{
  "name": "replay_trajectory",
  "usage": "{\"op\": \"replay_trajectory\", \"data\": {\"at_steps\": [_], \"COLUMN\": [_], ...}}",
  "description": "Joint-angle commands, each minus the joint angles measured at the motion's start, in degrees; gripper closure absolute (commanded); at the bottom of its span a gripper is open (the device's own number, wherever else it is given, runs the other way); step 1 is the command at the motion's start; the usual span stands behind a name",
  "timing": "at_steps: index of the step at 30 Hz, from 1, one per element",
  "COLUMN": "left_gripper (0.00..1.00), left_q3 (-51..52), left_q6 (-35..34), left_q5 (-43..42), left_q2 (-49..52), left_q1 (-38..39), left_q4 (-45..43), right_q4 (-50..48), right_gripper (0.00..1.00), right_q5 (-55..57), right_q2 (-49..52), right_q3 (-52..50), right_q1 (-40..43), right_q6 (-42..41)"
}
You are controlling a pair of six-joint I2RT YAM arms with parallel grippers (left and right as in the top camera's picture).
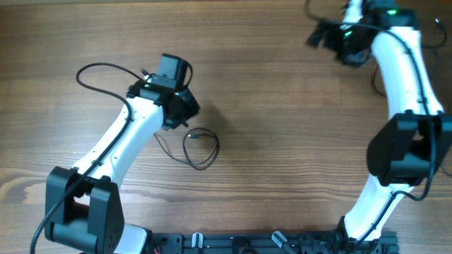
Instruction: Untangle cables
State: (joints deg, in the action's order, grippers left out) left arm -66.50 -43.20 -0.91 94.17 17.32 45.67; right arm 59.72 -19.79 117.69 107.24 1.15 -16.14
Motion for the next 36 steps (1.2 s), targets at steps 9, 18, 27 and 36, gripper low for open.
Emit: {"op": "replay_trajectory", "data": {"at_steps": [9,18,27,36], "left_gripper": [0.03,0.00,0.00,0.00], "left_q3": [-0.26,-0.26,-0.26,-0.26], "left_q6": [-8.04,-8.04,-8.07,-8.07], "left_q5": [5.16,-0.98,-0.52,-0.55], "left_q2": [-0.44,-0.44,-0.44,-0.44], "left_q1": [-20.57,-32.68,-35.98,-36.96], "left_q4": [14.19,13.29,10.32,10.69], "right_q4": [0.70,-13.31,-30.75,-41.90], "right_gripper": [0.00,0.00,0.00,0.37], "right_q5": [-11.56,-0.24,17.64,22.27], "right_q2": [1.25,1.25,5.53,12.31], "right_q3": [-15.02,-15.23,-15.98,-15.98], "right_q1": [-25.79,-45.62,-58.40,-59.74], "right_q6": [6.34,2.45,6.43,7.34]}}
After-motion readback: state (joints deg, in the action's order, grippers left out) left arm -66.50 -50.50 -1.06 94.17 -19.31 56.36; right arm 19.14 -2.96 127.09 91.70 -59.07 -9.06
